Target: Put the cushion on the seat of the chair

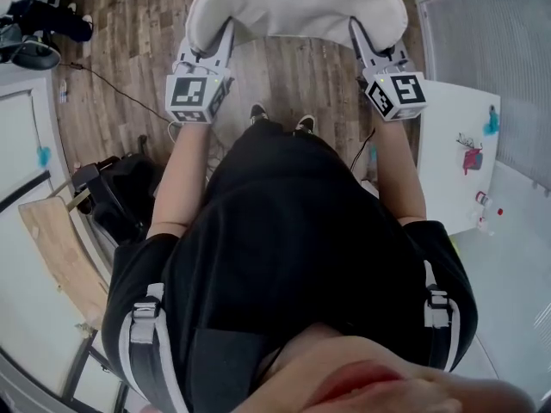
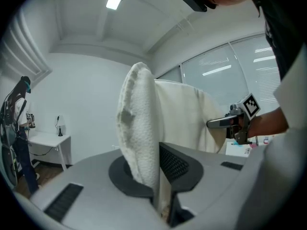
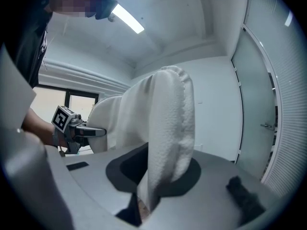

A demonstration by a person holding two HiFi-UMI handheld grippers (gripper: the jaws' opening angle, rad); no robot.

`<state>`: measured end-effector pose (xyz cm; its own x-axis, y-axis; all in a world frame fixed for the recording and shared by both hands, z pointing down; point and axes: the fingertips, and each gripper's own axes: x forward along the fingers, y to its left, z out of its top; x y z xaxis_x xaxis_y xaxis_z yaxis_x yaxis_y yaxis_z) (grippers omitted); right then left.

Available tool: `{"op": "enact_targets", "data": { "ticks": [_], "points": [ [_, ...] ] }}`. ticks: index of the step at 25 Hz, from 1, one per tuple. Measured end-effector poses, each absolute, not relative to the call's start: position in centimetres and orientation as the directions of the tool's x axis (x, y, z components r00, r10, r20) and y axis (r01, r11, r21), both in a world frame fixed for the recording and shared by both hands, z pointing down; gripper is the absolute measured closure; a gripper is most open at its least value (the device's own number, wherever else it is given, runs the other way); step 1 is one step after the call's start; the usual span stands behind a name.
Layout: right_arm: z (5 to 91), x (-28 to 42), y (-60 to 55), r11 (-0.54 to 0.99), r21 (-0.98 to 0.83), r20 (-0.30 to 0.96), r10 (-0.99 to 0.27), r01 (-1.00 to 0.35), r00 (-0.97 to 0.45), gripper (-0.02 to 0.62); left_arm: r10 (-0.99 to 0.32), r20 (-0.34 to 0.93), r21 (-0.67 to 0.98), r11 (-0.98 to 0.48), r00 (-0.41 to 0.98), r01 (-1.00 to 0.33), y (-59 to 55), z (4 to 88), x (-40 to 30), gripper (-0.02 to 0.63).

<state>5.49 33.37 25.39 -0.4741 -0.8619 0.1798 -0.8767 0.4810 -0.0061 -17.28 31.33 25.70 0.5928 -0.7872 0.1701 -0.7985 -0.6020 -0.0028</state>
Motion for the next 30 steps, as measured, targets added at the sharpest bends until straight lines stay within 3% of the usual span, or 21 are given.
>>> {"op": "enact_targets", "data": {
  "ticks": [17, 30],
  "points": [
    [25.6, -0.5, 30.6, 0.453, 0.009, 0.199, -0.874, -0.891, -0.443, 0.538, -0.76, 0.169, 0.015, -0.634, 0.627, -0.773, 27.9, 26.2, -23.4, 0.552],
    [26.8, 2.8, 25.2, 0.46, -0.018, 0.185, -0.871, -0.888, -0.455, 0.538, -0.756, 0.176, -0.007, -0.642, 0.631, -0.767, 22.9, 27.0, -20.4, 0.552]
  ]
}}
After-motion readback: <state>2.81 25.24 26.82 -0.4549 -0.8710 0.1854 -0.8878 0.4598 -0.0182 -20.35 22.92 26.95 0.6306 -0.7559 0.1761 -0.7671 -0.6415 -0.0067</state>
